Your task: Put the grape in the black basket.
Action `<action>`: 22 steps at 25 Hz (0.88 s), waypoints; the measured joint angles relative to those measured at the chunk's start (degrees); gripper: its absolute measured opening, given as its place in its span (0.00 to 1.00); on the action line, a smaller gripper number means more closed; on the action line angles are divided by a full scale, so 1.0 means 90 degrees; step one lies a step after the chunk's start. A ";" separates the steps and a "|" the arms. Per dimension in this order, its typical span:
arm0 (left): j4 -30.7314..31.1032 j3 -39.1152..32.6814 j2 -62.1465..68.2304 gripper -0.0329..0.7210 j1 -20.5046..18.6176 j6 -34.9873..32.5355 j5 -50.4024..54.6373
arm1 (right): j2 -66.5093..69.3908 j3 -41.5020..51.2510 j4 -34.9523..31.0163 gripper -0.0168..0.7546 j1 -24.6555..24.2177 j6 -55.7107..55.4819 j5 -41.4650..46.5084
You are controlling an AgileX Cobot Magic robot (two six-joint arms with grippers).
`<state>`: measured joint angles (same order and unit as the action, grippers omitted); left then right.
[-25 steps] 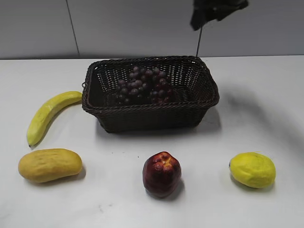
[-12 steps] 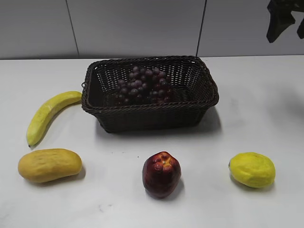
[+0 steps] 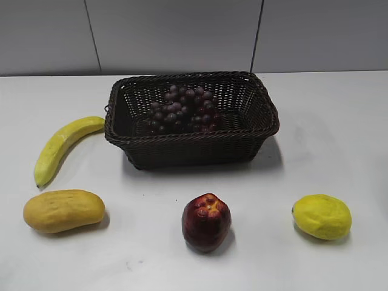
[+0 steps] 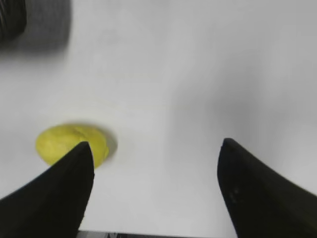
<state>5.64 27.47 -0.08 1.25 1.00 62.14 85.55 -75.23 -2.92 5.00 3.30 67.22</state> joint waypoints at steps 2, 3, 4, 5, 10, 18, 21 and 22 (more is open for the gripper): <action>0.0000 0.0000 0.0000 0.33 0.0000 0.0000 0.0000 | -0.0632 0.0772 -0.0030 0.78 0.0000 -0.0045 -0.0089; 0.0000 0.0000 0.0000 0.33 0.0000 0.0000 0.0000 | -0.0968 0.1176 -0.0037 0.78 0.0000 -0.0046 -0.0148; 0.0000 0.0000 0.0000 0.33 0.0000 0.0000 0.0000 | -0.1291 0.1562 -0.0044 0.78 0.0000 -0.0052 -0.0208; 0.0000 0.0000 0.0000 0.33 0.0000 0.0000 0.0000 | -0.1559 0.1933 -0.0052 0.78 0.0000 -0.0059 -0.0265; 0.0000 0.0000 0.0000 0.33 0.0000 0.0000 0.0000 | -0.3002 0.3345 -0.0063 0.78 0.0000 -0.0164 -0.0536; 0.0000 0.0000 0.0000 0.33 0.0000 0.0000 0.0000 | -0.5196 0.4830 -0.0017 0.78 0.0000 -0.0262 -0.0561; 0.0000 0.0000 0.0000 0.33 0.0000 0.0000 0.0000 | -0.6137 0.5123 0.0001 0.78 0.0000 -0.0262 -0.0743; 0.0000 0.0000 0.0000 0.33 0.0000 0.0000 0.0000 | -0.6389 0.5129 0.0003 0.78 0.0000 -0.0262 -0.0787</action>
<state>5.64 27.47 -0.08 1.25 1.00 62.14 28.04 -29.07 -2.89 5.00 0.94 60.14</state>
